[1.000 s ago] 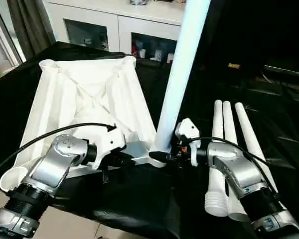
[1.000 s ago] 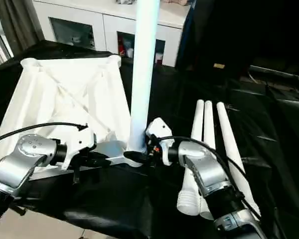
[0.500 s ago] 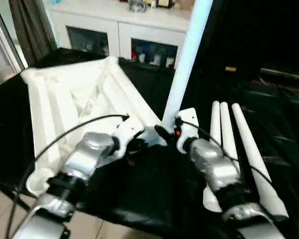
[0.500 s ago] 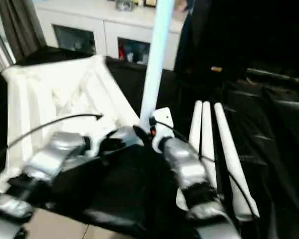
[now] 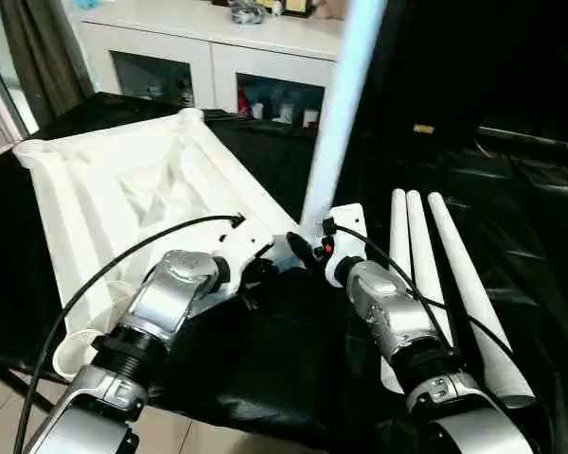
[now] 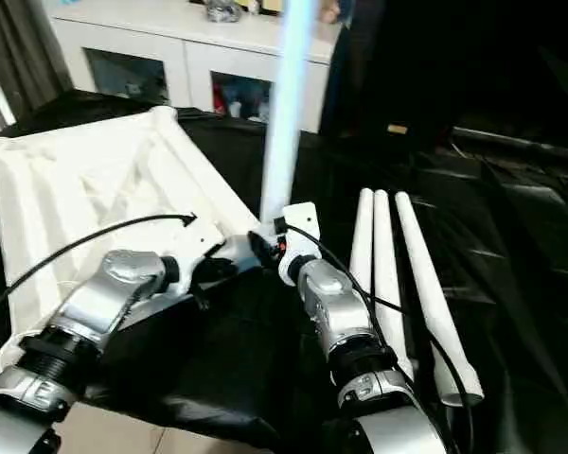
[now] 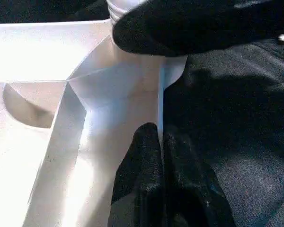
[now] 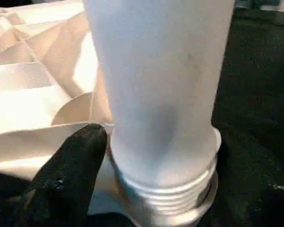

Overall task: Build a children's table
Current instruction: Rotate leg to tighten

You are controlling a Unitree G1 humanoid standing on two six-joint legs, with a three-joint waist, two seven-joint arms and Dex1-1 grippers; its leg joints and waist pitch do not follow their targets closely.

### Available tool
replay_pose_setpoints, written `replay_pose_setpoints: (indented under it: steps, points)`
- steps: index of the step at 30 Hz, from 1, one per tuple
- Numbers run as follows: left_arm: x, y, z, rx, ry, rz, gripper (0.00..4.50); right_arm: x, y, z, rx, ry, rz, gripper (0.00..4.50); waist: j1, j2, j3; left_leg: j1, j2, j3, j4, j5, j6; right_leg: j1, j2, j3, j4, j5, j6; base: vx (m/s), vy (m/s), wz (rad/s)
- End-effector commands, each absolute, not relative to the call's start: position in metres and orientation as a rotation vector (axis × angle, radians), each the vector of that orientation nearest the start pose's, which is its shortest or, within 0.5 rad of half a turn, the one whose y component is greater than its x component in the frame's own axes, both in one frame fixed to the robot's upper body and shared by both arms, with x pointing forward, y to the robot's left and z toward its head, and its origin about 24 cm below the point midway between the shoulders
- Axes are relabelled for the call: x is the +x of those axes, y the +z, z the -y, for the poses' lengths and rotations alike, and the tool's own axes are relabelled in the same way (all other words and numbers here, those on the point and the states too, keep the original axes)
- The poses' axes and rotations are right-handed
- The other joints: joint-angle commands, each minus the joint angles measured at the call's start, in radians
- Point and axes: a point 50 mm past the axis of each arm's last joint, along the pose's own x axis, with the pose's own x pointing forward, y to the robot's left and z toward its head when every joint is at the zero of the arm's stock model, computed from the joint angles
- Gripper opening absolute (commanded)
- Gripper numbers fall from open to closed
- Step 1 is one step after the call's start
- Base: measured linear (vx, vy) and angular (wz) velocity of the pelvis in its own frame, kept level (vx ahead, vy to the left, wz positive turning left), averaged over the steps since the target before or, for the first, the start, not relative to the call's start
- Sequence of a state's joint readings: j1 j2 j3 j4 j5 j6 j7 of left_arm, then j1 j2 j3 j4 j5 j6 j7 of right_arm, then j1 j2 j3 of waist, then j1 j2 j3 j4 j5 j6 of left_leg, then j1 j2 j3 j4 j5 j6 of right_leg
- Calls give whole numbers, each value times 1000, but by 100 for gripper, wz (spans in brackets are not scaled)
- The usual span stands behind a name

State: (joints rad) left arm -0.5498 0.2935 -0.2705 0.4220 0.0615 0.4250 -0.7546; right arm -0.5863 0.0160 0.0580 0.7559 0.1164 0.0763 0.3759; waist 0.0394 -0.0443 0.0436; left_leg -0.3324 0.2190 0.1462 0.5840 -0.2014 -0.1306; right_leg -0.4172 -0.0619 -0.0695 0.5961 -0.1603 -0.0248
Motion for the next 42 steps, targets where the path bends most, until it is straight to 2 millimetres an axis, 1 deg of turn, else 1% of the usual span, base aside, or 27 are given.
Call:
replay_pose_setpoints:
  steps: [1,2,3,4,5,7,8,9,10,11,12,13,14,16,17,18,20,22,24,28,29,30,33,35,36,39,42]
  points:
    - [324,48,-127,353,-874,-478,0,333,31,71,60,695,-262,379,7,-1,-52,-17,-7,15,-72,-244,42,50,-61,33,-90,-486,-69,0,0,0]
    - [322,48,-129,355,-897,-481,0,332,35,78,46,731,-249,379,10,0,-52,-19,-6,16,-72,-226,46,55,-60,34,-87,-458,-76,0,0,0]
    - [321,48,-130,355,-907,-484,0,332,36,81,42,746,-243,379,9,-2,-54,-21,-6,17,-71,-215,51,55,-59,36,-84,-436,-82,0,0,0]
    - [318,49,-131,360,-951,-476,0,331,39,87,14,780,-231,379,11,-2,-55,-19,-6,17,-71,-208,52,56,-59,36,-83,-425,-88,0,0,0]
    - [315,49,-133,362,-983,-481,0,330,41,93,-14,811,-222,379,12,2,-56,-23,-5,16,-71,-191,54,60,-61,38,-79,-402,-99,0,0,0]
    - [310,50,-135,375,-1039,-476,0,329,44,99,-35,845,-216,379,12,1,-57,-17,-4,20,-68,-186,57,54,-58,38,-77,-380,-118,0,0,0]
    - [310,50,-135,375,-1039,-476,0,329,44,99,-35,845,-216,379,13,2,-56,-16,-2,21,-68,-182,59,54,-58,40,-74,-365,-131,0,0,0]
    - [304,50,-138,371,-1097,-490,0,327,47,106,-67,885,-215,379,16,4,-58,-17,0,20,-69,-166,55,58,-58,40,-69,-337,-142,0,0,0]
    - [302,50,-138,371,-1110,-493,0,327,47,107,-78,897,-216,379,18,4,-59,-19,2,19,-69,-157,55,60,-59,40,-65,-315,-149,0,0,0]
    - [302,51,-138,378,-1125,-477,0,325,48,109,-92,913,-214,379,21,5,-57,-16,3,22,-69,-149,57,57,-56,41,-63,-282,-160,54,-3,1]
    - [301,52,-138,381,-1140,-459,0,324,48,111,-102,929,-213,379,22,5,-57,-17,1,23,-70,-146,56,59,-55,41,-62,-265,-167,0,0,0]
    - [298,53,-137,372,-1176,-451,0,321,48,114,-113,959,-214,379,23,-2,-58,-17,2,23,-70,-143,56,60,-56,41,-61,-257,-170,0,0,0]
    - [295,54,-136,365,-1201,-447,0,318,48,116,-120,980,-215,379,29,1,-57,-12,4,24,-70,-141,56,58,-57,43,-58,-243,-176,0,0,0]
    - [288,55,-136,347,-1269,-449,0,312,49,120,-125,1046,-225,379,30,2,-57,-14,5,25,-70,-139,61,61,-56,45,-54,-221,-183,0,0,0]
    - [285,56,-135,343,-1307,-450,0,309,49,121,-132,1088,-232,379,32,2,-57,-13,6,25,-70,-137,64,61,-56,45,-52,-210,-188,0,0,0]
    - [284,57,-136,343,-1312,-450,0,307,49,121,-142,1107,-234,379,32,2,-58,-13,5,27,-69,-133,68,61,-55,46,-51,-199,-192,0,0,0]
    - [283,58,-136,341,-1319,-445,0,305,48,120,-161,1140,-241,379,34,-1,-56,-13,4,29,-69,-133,68,61,-56,46,-54,-209,-192,0,0,0]
    - [282,59,-137,340,-1336,-436,0,304,47,120,-181,1159,-248,379,37,0,-55,-14,4,28,-70,-139,62,62,-58,47,-56,-238,-183,0,0,0]
    - [281,61,-137,337,-1353,-435,0,303,47,119,-188,1166,-250,379,38,-2,-55,-14,3,27,-71,-147,54,62,-59,46,-58,-275,-167,0,0,0]
    - [280,62,-138,338,-1360,-434,0,302,46,116,-198,1185,-256,379,38,-3,-55,-13,4,27,-71,-143,51,61,-58,47,-59,-281,-160,0,0,0]
    - [280,62,-138,338,-1360,-434,0,302,46,116,-201,1188,-259,365,38,-3,-55,-14,4,26,-71,-141,51,61,-57,46,-58,-279,-159,0,0,0]
    - [280,62,-138,338,-1360,-434,0,302,46,116,-201,1190,-260,365,39,-3,-55,-14,3,27,-70,-137,51,61,-57,47,-58,-270,-160,0,0,0]
    - [280,62,-139,340,-1359,-436,0,302,45,116,-201,1197,-265,337,41,-2,-56,-13,3,28,-70,-131,53,61,-57,47,-56,-257,-163,0,0,0]
    - [280,62,-139,341,-1356,-437,0,302,45,116,-199,1199,-266,330,42,-3,-56,-13,3,27,-70,-129,53,61,-57,47,-56,-254,-165,0,0,0]
    - [280,62,-139,341,-1356,-437,0,302,45,116,-199,1199,-266,308,43,-4,-56,-14,3,27,-70,-129,53,62,-57,46,-55,-254,-163,0,0,0]
    - [280,62,-141,343,-1347,-441,0,301,44,114,-186,1200,-271,289,44,-3,-56,-14,3,27,-70,-127,52,61,-57,47,-56,-260,-161,0,0,0]
    - [280,61,-142,344,-1344,-444,0,301,43,114,-184,1199,-274,280,44,-4,-56,-14,3,27,-69,-124,51,62,-57,47,-54,-248,-164,0,0,0]
